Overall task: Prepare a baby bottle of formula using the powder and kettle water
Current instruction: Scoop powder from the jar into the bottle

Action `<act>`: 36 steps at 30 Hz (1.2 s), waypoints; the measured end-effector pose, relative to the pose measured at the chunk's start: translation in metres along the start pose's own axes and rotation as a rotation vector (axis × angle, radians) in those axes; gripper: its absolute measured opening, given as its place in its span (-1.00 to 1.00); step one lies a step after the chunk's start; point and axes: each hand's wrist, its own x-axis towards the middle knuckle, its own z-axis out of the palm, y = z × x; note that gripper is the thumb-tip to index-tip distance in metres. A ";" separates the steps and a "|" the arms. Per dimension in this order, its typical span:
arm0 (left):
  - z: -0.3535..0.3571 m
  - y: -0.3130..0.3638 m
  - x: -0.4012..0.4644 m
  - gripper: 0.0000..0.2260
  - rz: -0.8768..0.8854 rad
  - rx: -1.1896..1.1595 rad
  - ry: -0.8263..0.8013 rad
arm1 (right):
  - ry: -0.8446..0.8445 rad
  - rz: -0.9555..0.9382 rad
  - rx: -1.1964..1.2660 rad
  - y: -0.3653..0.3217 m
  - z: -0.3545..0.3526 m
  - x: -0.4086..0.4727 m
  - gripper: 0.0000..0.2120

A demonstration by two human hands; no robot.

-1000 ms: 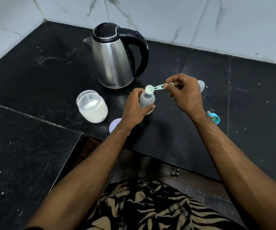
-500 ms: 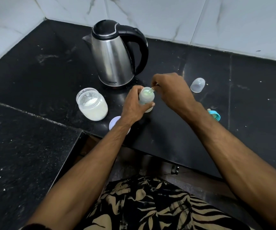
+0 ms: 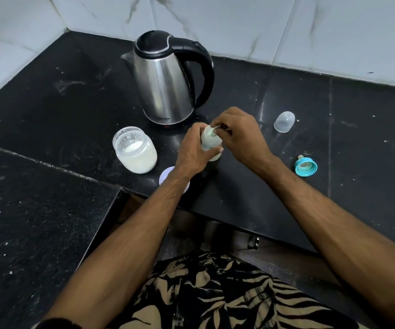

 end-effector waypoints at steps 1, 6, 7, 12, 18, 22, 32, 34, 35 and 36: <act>0.000 0.000 0.000 -0.39 0.002 -0.003 -0.004 | -0.027 -0.018 -0.025 0.001 0.000 -0.001 -0.86; -0.001 -0.001 0.000 -0.43 0.025 0.006 -0.014 | 0.034 -0.058 -0.033 -0.001 0.000 -0.003 -0.88; -0.002 -0.001 0.000 -0.44 0.033 0.010 -0.014 | 0.016 -0.059 -0.036 0.000 -0.001 -0.002 -0.89; -0.003 0.000 0.000 -0.47 0.040 0.011 -0.009 | 0.012 -0.049 -0.002 0.004 -0.005 0.000 -0.87; -0.003 0.000 0.001 -0.46 0.034 0.002 -0.009 | 0.007 -0.034 -0.016 0.003 -0.009 0.002 -0.87; -0.003 -0.001 0.001 -0.47 0.040 0.014 -0.013 | -0.074 -0.027 -0.045 0.003 -0.008 0.001 -0.89; -0.003 -0.001 0.001 -0.46 0.035 0.014 -0.006 | 0.019 0.005 -0.049 0.005 -0.009 0.001 -0.87; -0.003 -0.001 0.001 -0.46 0.037 0.014 -0.005 | -0.023 0.017 -0.054 0.005 -0.010 0.001 -0.87; -0.003 -0.001 0.001 -0.46 0.040 0.015 -0.007 | -0.074 0.027 -0.055 0.004 -0.009 0.002 -0.87; -0.002 -0.001 0.001 -0.46 0.043 0.016 -0.007 | -0.093 0.035 -0.048 0.004 -0.010 0.002 -0.86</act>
